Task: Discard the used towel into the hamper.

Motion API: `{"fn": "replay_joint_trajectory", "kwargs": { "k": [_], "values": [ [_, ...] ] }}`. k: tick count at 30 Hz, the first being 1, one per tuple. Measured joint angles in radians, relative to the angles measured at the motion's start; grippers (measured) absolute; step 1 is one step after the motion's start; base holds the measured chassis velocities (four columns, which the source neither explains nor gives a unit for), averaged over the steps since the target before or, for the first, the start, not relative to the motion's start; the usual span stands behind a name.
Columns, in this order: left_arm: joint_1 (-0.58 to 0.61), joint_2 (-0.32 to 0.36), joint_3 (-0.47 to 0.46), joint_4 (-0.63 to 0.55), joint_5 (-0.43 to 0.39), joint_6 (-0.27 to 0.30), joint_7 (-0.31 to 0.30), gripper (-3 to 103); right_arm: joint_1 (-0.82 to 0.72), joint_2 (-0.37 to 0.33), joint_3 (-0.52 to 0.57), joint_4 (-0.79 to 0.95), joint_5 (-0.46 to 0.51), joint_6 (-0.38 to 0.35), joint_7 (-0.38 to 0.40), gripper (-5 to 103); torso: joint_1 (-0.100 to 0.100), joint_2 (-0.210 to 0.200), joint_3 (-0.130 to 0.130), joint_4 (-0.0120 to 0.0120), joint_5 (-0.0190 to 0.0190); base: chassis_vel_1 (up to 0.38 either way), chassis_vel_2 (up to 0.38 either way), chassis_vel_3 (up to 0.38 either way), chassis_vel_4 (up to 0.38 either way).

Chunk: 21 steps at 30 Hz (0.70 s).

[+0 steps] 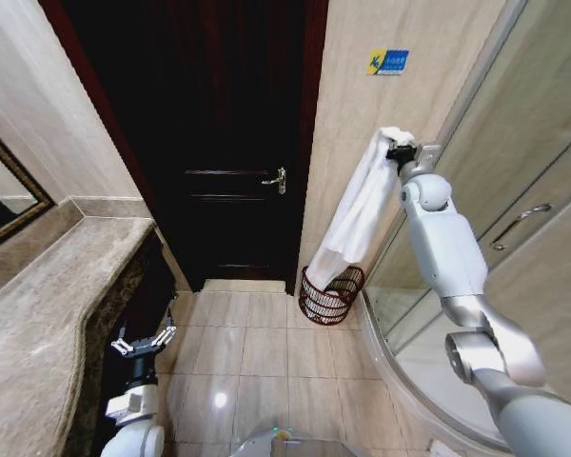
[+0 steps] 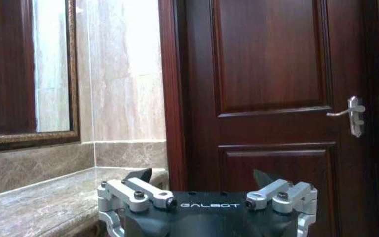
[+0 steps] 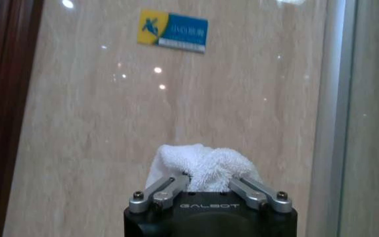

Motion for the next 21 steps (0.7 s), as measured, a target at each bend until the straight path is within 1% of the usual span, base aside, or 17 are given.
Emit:
{"fn": "replay_joint_trajectory", "kwargs": {
  "k": [4, 6, 8, 11, 21],
  "values": [
    [-0.003, 0.001, -0.002, 0.001, -0.002, 0.000, 0.000, 100, -0.021, 0.012, 0.010, -0.008, -0.007, 0.013, -0.005, 10, 0.000, 0.000, 0.000, -0.0001, 0.0000, 0.000, 0.000, 0.000, 0.000],
    [-0.004, -0.001, -0.002, 0.000, -0.002, 0.003, 0.000, 100, -0.041, 0.020, 0.014, -0.002, -0.003, 0.017, -0.006, 10, 0.000, 0.000, 0.000, 0.0001, -0.0007, 0.000, 0.000, 0.000, 0.000],
    [-0.004, -0.002, 0.001, 0.000, -0.002, 0.003, 0.001, 100, -0.067, 0.029, 0.018, 0.012, 0.002, 0.019, -0.006, 10, 0.000, 0.000, 0.000, 0.0002, -0.0001, 0.000, 0.000, 0.000, 0.000],
    [-0.005, -0.002, 0.005, 0.001, -0.002, 0.003, 0.001, 100, -0.093, 0.034, 0.029, 0.028, 0.003, 0.020, -0.011, 10, 0.000, 0.000, 0.000, 0.0002, -0.0004, 0.000, 0.000, 0.000, 0.000],
    [-0.024, 0.000, 0.013, 0.037, -0.005, -0.004, 0.004, 100, -0.203, 0.045, 0.069, 0.057, -0.033, 0.022, -0.017, 10, 0.000, 0.000, 0.000, 0.0000, -0.0003, 0.000, 0.000, 0.000, 0.000]
  ]
}}
